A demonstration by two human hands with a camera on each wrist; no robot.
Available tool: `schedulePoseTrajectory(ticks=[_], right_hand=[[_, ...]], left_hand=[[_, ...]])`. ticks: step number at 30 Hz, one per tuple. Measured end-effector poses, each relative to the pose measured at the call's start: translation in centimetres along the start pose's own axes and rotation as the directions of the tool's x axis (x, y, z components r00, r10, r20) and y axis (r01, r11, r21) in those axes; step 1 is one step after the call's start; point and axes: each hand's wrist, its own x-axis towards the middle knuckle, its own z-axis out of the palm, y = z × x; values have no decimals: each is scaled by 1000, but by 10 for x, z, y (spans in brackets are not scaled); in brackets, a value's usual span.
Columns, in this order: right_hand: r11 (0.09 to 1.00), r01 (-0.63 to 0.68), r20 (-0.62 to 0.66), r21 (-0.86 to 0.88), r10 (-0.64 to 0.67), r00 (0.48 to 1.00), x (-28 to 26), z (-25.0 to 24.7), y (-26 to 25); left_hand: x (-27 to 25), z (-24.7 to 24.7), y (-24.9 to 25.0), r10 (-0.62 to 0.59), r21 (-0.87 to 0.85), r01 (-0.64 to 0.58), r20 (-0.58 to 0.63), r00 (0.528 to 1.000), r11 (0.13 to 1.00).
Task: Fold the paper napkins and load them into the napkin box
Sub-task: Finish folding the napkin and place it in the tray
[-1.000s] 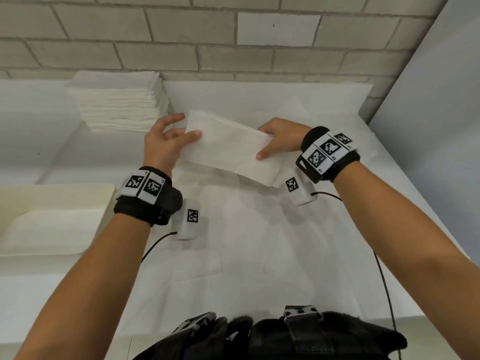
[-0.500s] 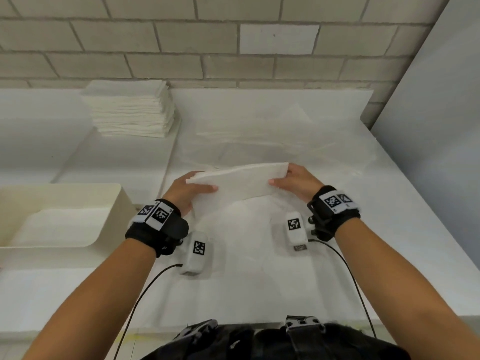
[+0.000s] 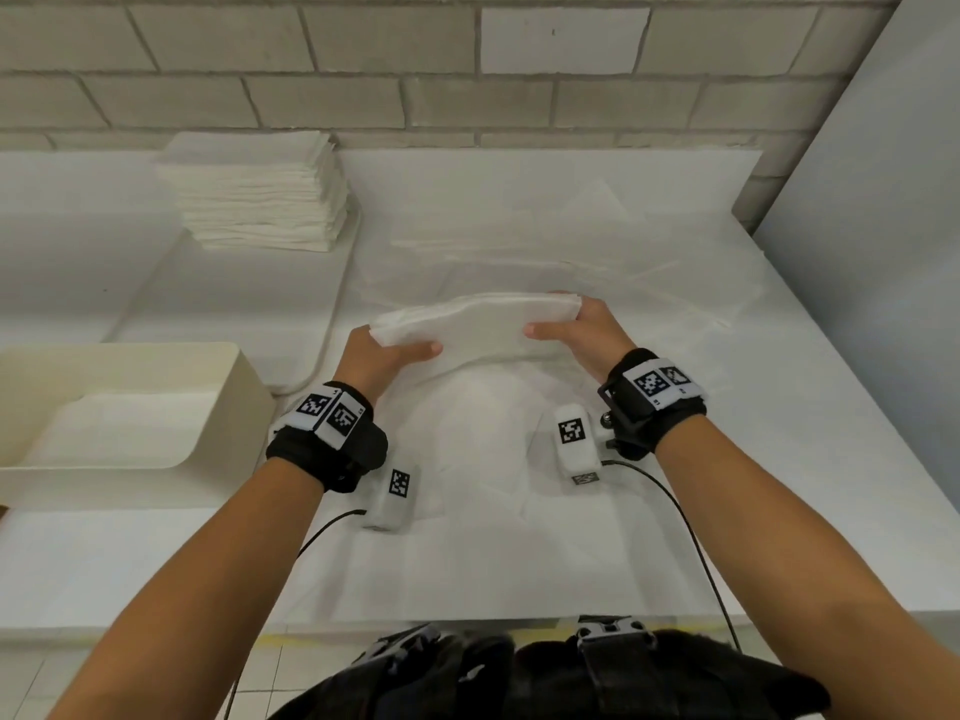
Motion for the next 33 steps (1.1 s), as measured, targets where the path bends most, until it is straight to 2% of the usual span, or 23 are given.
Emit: schedulePoseTrajectory(ticks=[2, 5, 14, 17, 19, 20, 22, 24, 25, 26, 28, 29, 30, 31, 33], right_hand=[[999, -22, 26, -31, 23, 999, -2, -3, -1], [985, -105, 59, -140, 114, 992, -6, -4, 4], [965, -118, 28, -232, 128, 991, -6, -6, 7], [973, 31, 7, -228, -30, 1000, -7, -13, -6], [912, 194, 27, -361, -198, 980, -8, -18, -24], [855, 267, 83, -445, -257, 963, -9, -16, -36], [740, 362, 239, -567, -274, 932, -9, -8, -58], [691, 380, 318, -614, -224, 921, -6, 5, -72], [695, 370, 310, -616, -219, 925, -5, 11, -77], [733, 347, 273, -585, -226, 935, -5, 14, -79], [882, 267, 178, -389, -213, 961, -6, 17, -81], [941, 226, 136, -252, -197, 971, -8, 16, -80], [973, 197, 109, -123, -184, 977, -10, 16, -80], [984, 175, 93, -21, -172, 981, -11, 17, -79], [984, 165, 76, 67, -170, 983, -11, 21, -75]], left_hand=[[-1, -2, 0, 10, 57, -13, 39, 999, 998], [1, -2, -2, -44, 93, 37, 77, 996, 995], [11, -3, -10, -91, 214, 80, 44, 995, 974], [13, -2, 4, -8, 336, -2, 27, 1000, 942], [13, 0, 22, 81, 457, -90, 40, 996, 885], [11, 2, 33, 125, 514, -140, 65, 990, 846], [7, 9, 56, 202, 631, -248, 145, 969, 735], [2, 15, 77, 267, 697, -344, 222, 938, 629], [0, 17, 86, 307, 684, -386, 242, 921, 619], [0, 17, 92, 357, 631, -421, 235, 904, 652], [0, 14, 98, 437, 416, -443, 117, 892, 794], [2, 13, 98, 423, 277, -419, 48, 905, 865], [3, 12, 95, 366, 144, -365, 25, 930, 920], [3, 14, 91, 276, 42, -279, 56, 959, 959], [2, 24, 80, 133, -59, -124, 192, 972, 991]])
